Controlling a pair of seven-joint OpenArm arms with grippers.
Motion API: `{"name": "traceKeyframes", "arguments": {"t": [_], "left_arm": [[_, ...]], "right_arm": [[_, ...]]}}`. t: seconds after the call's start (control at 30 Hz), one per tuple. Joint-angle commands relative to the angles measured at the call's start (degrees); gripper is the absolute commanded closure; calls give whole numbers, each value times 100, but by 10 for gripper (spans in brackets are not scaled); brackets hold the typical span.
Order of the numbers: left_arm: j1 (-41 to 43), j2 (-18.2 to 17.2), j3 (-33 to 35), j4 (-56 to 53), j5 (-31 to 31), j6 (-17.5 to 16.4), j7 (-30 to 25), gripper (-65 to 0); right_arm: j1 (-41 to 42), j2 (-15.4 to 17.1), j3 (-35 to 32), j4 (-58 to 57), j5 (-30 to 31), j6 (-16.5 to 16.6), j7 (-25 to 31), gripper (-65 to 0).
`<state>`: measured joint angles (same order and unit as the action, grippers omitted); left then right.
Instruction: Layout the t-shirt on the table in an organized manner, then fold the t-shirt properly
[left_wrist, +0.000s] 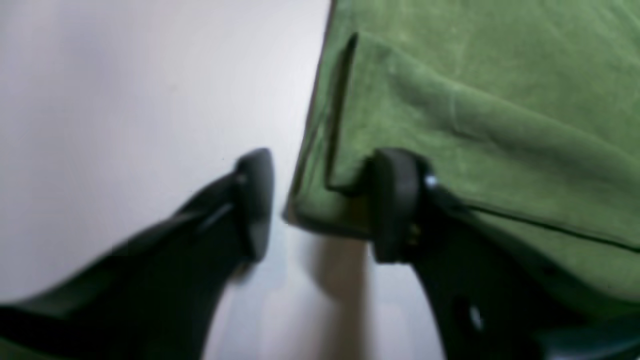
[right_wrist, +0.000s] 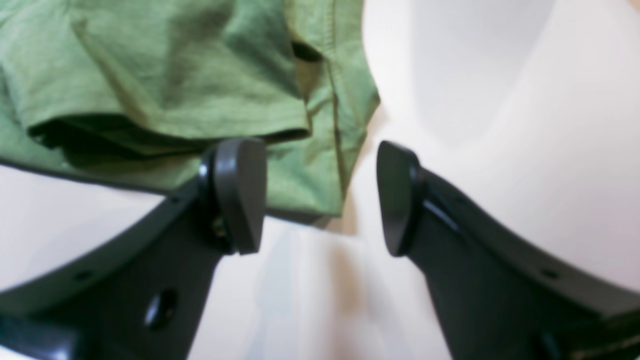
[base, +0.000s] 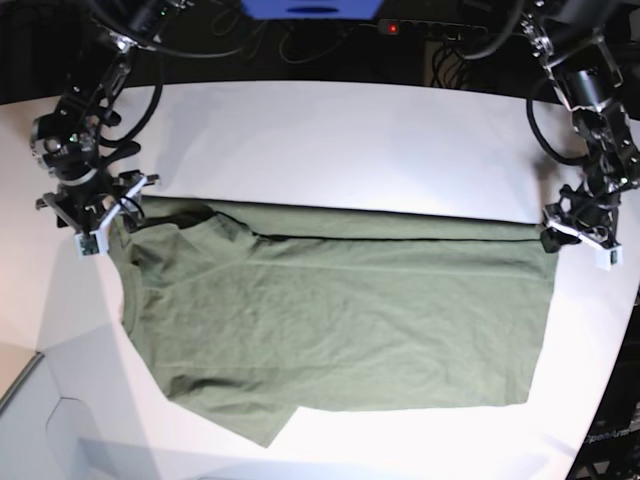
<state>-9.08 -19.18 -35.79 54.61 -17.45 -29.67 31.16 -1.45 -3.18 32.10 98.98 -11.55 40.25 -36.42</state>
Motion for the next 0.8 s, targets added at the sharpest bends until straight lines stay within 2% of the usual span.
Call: {"name": "traceKeyframes", "arguments": {"t": [0.0,0.2,0.3,0.5,0.77], "left_arm": [[-2,-91,-30,29,44,-9,80,-247],[113,-64,-91,56,27,-9,115,-289],[157,-3,-504,161,27,-9,133,-310],[341,120,-926,521,27,-9,133,-312],[367,349,-944,557,27,-9,133,-312]], "right_arm": [[71,50,3,120,69,-25,122,-355],[71,50,3,120,69,-25,130,-355],[71,50,3,111,69,-25,130,-355],[79,41,3,85,69,-25,130,-355],[79,32,-23,76,69,-25,130,-355]]}}
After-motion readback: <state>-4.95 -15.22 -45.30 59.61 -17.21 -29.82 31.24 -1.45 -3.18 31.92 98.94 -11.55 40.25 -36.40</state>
